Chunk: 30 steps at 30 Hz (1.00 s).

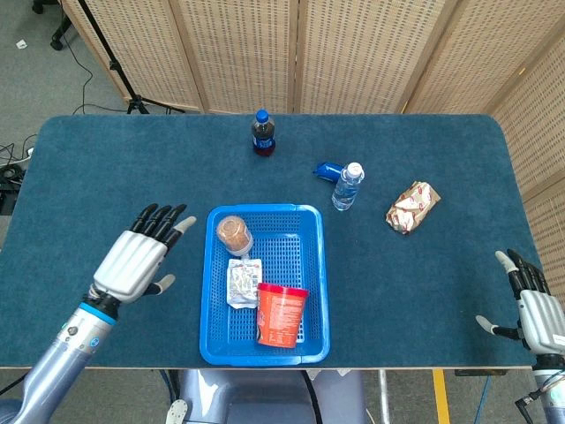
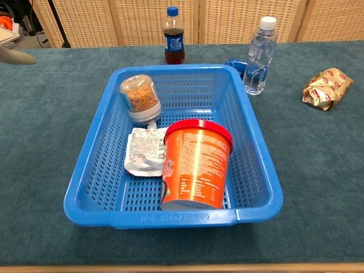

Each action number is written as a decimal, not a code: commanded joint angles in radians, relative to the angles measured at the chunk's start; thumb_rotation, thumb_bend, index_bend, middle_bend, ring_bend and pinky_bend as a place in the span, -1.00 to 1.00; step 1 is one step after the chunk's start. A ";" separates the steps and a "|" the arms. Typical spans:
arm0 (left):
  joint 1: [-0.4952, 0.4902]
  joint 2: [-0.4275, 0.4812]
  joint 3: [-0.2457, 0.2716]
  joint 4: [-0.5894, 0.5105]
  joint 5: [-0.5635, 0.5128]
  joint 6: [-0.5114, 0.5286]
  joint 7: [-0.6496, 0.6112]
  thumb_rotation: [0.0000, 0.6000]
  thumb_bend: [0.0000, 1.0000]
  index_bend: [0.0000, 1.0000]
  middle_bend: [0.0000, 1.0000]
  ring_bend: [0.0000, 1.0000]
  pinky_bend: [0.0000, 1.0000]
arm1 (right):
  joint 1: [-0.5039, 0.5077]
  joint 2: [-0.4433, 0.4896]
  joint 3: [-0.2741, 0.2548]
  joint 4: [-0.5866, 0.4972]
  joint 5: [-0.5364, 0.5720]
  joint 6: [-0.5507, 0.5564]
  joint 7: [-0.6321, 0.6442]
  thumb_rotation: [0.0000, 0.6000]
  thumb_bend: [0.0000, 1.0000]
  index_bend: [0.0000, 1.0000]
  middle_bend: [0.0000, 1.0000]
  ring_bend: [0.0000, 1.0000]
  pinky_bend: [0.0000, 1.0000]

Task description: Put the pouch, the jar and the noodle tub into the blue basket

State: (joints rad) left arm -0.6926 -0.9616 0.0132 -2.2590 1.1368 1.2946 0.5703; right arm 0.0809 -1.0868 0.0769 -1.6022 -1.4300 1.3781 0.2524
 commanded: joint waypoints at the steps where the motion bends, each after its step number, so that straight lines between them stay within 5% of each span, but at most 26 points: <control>1: 0.087 0.039 0.057 0.052 0.029 0.046 -0.041 1.00 -0.56 -1.00 -1.00 -1.00 -0.98 | -0.002 0.003 -0.001 -0.008 -0.005 0.009 -0.013 1.00 -0.69 -1.00 -1.00 -1.00 -1.00; 18: 0.400 -0.156 0.092 0.345 0.138 0.341 -0.060 1.00 -0.57 -1.00 -1.00 -1.00 -0.98 | -0.021 0.015 0.000 -0.055 -0.030 0.075 -0.106 1.00 -0.69 -1.00 -1.00 -1.00 -1.00; 30: 0.491 -0.199 0.066 0.419 0.181 0.370 -0.120 1.00 -0.57 -1.00 -1.00 -1.00 -0.98 | -0.008 -0.002 -0.001 -0.056 -0.026 0.055 -0.141 1.00 -0.69 -1.00 -1.00 -1.00 -1.00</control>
State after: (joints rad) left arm -0.2061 -1.1601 0.0826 -1.8432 1.3143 1.6644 0.4547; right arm 0.0723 -1.0884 0.0764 -1.6575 -1.4554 1.4341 0.1125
